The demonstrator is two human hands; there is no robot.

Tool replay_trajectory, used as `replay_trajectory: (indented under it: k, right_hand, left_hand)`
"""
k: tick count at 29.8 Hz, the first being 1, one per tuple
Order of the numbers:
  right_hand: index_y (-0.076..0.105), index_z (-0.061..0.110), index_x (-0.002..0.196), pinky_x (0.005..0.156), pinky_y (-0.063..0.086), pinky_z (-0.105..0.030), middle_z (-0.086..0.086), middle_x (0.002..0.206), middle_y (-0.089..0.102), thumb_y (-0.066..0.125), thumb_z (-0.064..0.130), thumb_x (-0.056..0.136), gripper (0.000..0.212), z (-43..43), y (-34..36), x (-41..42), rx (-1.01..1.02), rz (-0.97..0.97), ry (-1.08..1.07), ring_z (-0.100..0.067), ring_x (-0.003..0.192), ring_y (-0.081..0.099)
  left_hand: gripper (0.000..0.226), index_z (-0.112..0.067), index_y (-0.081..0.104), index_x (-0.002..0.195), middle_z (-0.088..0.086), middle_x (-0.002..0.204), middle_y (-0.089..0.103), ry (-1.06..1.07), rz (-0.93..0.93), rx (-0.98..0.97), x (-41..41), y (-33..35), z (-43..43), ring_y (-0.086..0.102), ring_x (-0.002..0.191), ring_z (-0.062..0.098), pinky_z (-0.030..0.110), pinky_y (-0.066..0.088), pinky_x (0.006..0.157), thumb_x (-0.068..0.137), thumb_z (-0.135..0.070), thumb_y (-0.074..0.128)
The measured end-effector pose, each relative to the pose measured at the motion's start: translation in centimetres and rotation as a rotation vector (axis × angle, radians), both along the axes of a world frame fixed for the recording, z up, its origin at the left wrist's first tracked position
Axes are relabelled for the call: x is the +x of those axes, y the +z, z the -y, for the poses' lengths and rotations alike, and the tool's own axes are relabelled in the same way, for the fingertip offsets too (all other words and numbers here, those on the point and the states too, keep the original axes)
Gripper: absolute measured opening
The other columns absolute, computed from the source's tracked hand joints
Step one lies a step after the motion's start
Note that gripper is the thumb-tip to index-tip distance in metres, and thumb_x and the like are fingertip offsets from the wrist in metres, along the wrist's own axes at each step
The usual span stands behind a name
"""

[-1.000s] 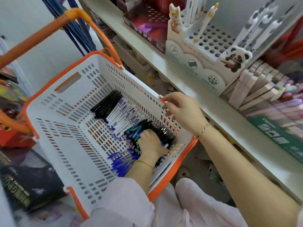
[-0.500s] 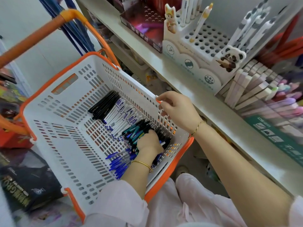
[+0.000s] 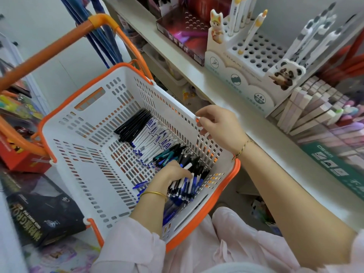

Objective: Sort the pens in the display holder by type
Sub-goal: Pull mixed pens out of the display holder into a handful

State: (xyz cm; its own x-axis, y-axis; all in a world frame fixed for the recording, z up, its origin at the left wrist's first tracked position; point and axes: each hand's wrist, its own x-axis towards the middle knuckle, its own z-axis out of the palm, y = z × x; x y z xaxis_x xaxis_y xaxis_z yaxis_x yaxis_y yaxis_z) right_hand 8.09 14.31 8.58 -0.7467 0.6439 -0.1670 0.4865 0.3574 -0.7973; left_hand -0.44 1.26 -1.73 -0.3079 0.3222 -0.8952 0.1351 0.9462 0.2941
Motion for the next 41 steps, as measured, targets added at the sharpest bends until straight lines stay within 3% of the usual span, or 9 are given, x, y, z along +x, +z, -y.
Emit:
replay_trajectory:
  k: [4, 8, 10, 16, 22, 27, 32, 38, 41]
  right_hand:
    - [0.059, 0.013, 0.113, 0.070, 0.055, -0.032, -0.003, 0.098, 0.067, 0.042, 0.009, 0.094, 0.026, 0.4, 0.1, -0.4, -0.006, 0.004, 0.012, -0.010, 0.073, 0.067]
    - [0.058, 0.013, 0.114, 0.071, 0.056, -0.033, -0.004, 0.099, 0.067, 0.042, 0.010, 0.095, 0.026, 0.4, 0.2, -0.4, -0.015, 0.005, 0.019, -0.011, 0.074, 0.068]
    - [0.059, 0.014, 0.114, 0.072, 0.056, -0.033, -0.003, 0.099, 0.067, 0.042, 0.010, 0.095, 0.026, 0.4, 0.2, -0.4, -0.015, 0.006, 0.017, -0.010, 0.074, 0.068]
    - [0.060, 0.013, 0.110, 0.069, 0.056, -0.034, -0.004, 0.094, 0.068, 0.043, 0.009, 0.094, 0.024, 0.3, 1.2, -0.4, -0.060, -0.047, -0.016, -0.011, 0.070, 0.068]
    - [0.060, 0.017, 0.102, 0.064, 0.059, -0.036, -0.003, 0.091, 0.067, 0.046, 0.009, 0.094, 0.018, -1.0, 5.2, 0.7, -0.097, -0.160, -0.104, -0.015, 0.068, 0.069]
    - [0.059, 0.010, 0.109, 0.057, 0.058, -0.035, -0.010, 0.091, 0.068, 0.046, 0.008, 0.095, 0.019, -4.1, 10.1, 3.1, -0.085, -0.237, -0.189, -0.021, 0.068, 0.070]
    - [0.061, 0.011, 0.103, 0.053, 0.054, -0.035, -0.010, 0.086, 0.067, 0.048, 0.008, 0.094, 0.016, -8.4, 15.4, 7.2, 0.013, -0.299, -0.283, -0.024, 0.064, 0.069]
    - [0.062, 0.005, 0.104, 0.042, 0.047, -0.019, -0.007, 0.082, 0.066, 0.052, 0.011, 0.094, 0.015, -13.4, 20.0, 12.1, 0.165, -0.306, -0.351, 0.000, 0.044, 0.058]
    - [0.063, 0.007, 0.103, 0.046, 0.045, -0.018, -0.006, 0.081, 0.067, 0.054, 0.013, 0.092, 0.015, -15.8, 21.1, 14.3, 0.212, -0.288, -0.354, -0.002, 0.045, 0.058]
  left_hand:
    - [0.076, -0.003, 0.021, 0.147, 0.017, 0.146, 0.034, 0.084, 0.036, 0.031, -0.2, 0.1, 0.5, 0.043, 0.121, 0.031, 0.031, 0.036, 0.081, 0.088, -0.021, 0.065]
    - [0.083, -0.004, 0.021, 0.148, 0.017, 0.147, 0.032, 0.199, 0.117, 0.088, -0.8, 0.1, 1.1, 0.034, 0.133, 0.033, 0.036, 0.036, 0.095, 0.083, -0.025, 0.068]
    - [0.074, -0.006, 0.040, 0.139, 0.011, 0.146, 0.036, 0.265, 0.157, 0.134, -1.3, 0.5, 1.5, 0.036, 0.131, 0.031, 0.036, 0.033, 0.098, 0.077, -0.029, 0.072]
    - [0.011, -0.007, 0.072, 0.079, 0.008, 0.086, 0.066, 0.486, 0.414, 0.357, -2.3, 2.9, 2.3, 0.061, 0.080, 0.021, 0.038, 0.048, 0.088, 0.078, -0.017, 0.070]
    - [0.011, -0.004, 0.070, 0.082, 0.010, 0.073, 0.066, 0.697, 0.712, 0.699, -2.5, 8.3, -1.2, 0.067, 0.066, 0.020, 0.033, 0.058, 0.068, 0.076, -0.012, 0.066]
    - [0.012, -0.007, 0.068, 0.071, 0.006, 0.064, 0.064, 0.607, 0.800, 0.887, -0.3, 15.2, -6.8, 0.065, 0.058, 0.017, 0.028, 0.058, 0.061, 0.081, -0.009, 0.062]
    - [0.017, -0.008, 0.062, 0.084, 0.005, 0.071, 0.062, 0.420, 0.834, 0.953, 3.0, 19.8, -13.0, 0.063, 0.067, 0.018, 0.030, 0.057, 0.064, 0.069, -0.015, 0.067]
    - [0.022, -0.006, 0.069, 0.070, 0.006, 0.063, 0.062, 0.255, 0.825, 1.023, 7.9, 24.5, -19.6, 0.063, 0.053, 0.018, 0.026, 0.054, 0.053, 0.085, -0.010, 0.054]
    - [0.023, 0.001, 0.073, 0.087, 0.014, 0.086, 0.069, 0.183, 0.905, 1.036, 10.4, 26.7, -21.9, 0.067, 0.077, 0.025, 0.033, 0.057, 0.073, 0.079, -0.010, 0.055]
